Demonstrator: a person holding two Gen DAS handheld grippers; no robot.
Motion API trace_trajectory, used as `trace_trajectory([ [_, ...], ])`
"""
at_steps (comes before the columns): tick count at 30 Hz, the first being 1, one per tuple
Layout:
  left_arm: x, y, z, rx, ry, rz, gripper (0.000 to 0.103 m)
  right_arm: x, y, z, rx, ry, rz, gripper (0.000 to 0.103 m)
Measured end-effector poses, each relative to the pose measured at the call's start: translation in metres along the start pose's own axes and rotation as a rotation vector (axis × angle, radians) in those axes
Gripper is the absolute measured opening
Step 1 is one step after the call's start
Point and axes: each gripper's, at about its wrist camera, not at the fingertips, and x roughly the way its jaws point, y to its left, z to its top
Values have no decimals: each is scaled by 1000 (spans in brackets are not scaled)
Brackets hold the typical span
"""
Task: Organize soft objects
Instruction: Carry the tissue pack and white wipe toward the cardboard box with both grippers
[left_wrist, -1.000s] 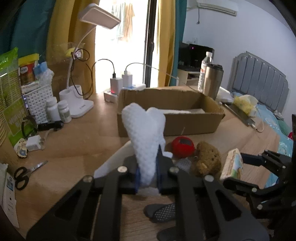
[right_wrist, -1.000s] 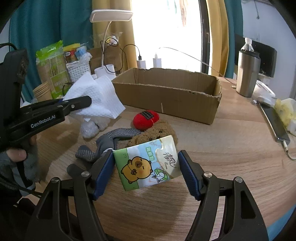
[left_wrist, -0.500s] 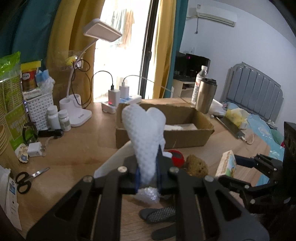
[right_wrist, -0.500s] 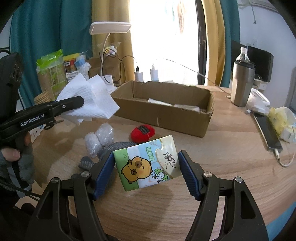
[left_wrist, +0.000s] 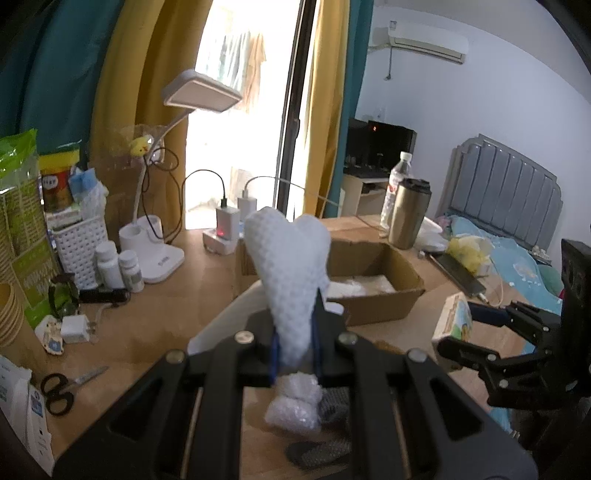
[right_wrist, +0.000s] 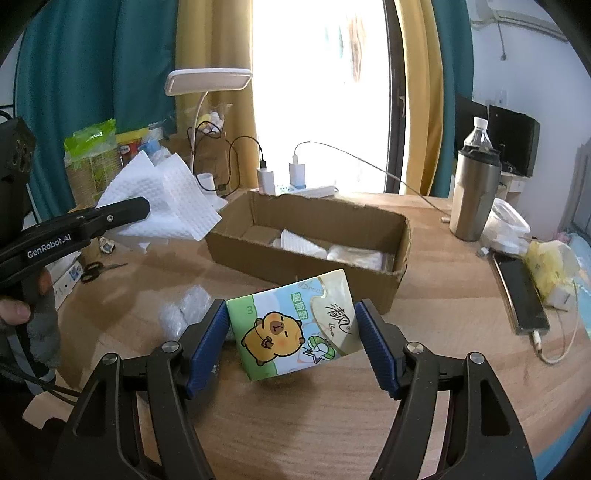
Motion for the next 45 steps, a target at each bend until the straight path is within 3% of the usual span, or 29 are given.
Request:
trace_trajectory([
  [20, 27, 4, 29, 21, -9, -27, 14, 20, -24, 30, 11, -33, -16, 73],
  [45, 103, 16, 46, 21, 40, -62, 15, 82, -55, 61, 29, -2, -16, 73],
])
